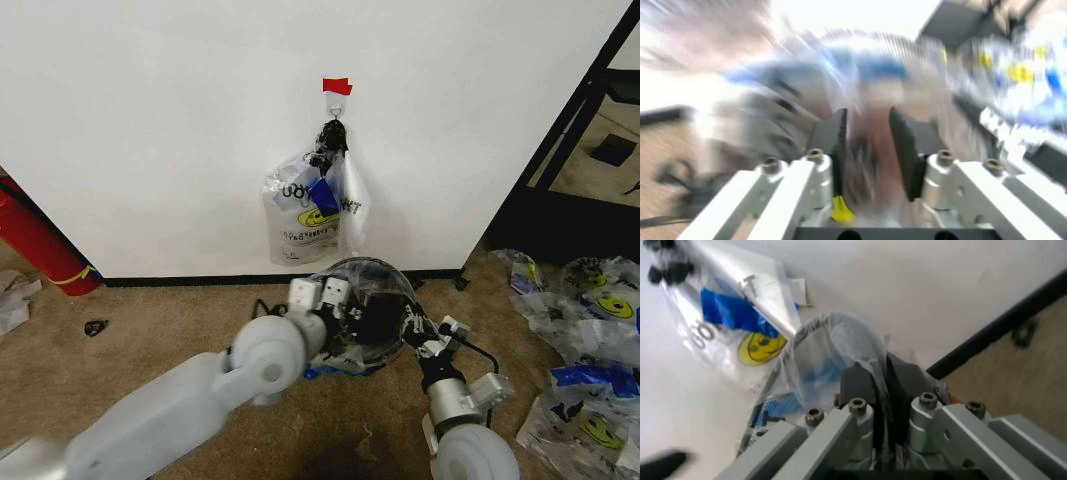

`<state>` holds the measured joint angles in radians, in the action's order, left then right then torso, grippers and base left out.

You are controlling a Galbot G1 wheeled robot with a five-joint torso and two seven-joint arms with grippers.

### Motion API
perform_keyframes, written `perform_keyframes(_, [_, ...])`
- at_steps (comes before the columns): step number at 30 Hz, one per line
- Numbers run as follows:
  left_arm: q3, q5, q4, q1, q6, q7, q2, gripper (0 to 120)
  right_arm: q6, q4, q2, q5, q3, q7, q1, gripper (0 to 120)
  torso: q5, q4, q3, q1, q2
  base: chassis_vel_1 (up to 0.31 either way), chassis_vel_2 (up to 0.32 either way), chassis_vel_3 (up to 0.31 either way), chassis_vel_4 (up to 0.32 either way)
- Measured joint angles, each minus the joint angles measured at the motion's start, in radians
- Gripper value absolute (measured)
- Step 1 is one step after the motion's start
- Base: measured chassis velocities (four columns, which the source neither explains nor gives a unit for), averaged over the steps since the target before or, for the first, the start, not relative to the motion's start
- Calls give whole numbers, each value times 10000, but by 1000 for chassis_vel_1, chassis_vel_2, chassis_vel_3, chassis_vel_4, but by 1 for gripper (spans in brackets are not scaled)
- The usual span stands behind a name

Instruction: Pick up the garbage bag from the wall and place it over the trash bin.

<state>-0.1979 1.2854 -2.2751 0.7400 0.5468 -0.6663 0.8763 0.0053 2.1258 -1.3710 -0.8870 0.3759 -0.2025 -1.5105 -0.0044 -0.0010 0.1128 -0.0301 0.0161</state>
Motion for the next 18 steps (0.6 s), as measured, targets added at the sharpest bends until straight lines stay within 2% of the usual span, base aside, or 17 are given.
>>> perform_keyframes(3, [1037,-864,-795,1178,-596,439,-464,44,18,-316,-99,-918,201,306,183,1,1,3,0,0,0,0,0,0,0])
perform_keyframes(6, [2093,-988,-1360,2213,-924,637,-568,55,-81,-479,-208,-1576,311,491,310,1,2,-1,0,0,0,0,0,0,0])
perform_keyframes(7, [2093,-988,-1360,2213,-924,637,-568,55,-81,-479,-208,-1576,311,491,310,1,2,-1,0,0,0,0,0,0,0])
perform_keyframes(9, [2784,-913,-1528,3038,-1148,786,-519,64,-173,-504,-306,-1872,324,547,350,1,2,1,-1,0,0,0,0,0,0])
perform_keyframes(12, [3594,-936,-1431,4399,-1586,1015,-161,75,-283,-494,-404,-2058,366,530,383,1,2,-3,0,0,0,0,0,0,0])
perform_keyframes(13, [3975,-968,-1306,5023,-1846,1240,45,81,-328,-466,-430,-2095,400,509,384,1,0,3,0,0,0,0,0,0,0])
perform_keyframes(15, [4170,-998,-1226,5327,-2024,1410,149,84,-357,-439,-443,-2112,430,494,377,1,0,4,-1,1,0,0,0,0,0])
perform_keyframes(17, [4458,-1014,-1030,5897,-2506,1859,335,94,-419,-371,-476,-2148,553,456,331,1,1,4,0,1,0,0,0,0,0])
perform_keyframes(18, [4642,-1061,-902,6273,-3037,2324,451,96,-470,-353,-486,-2207,643,410,308,1,-2,-2,0,1,0,0,0,0,0])
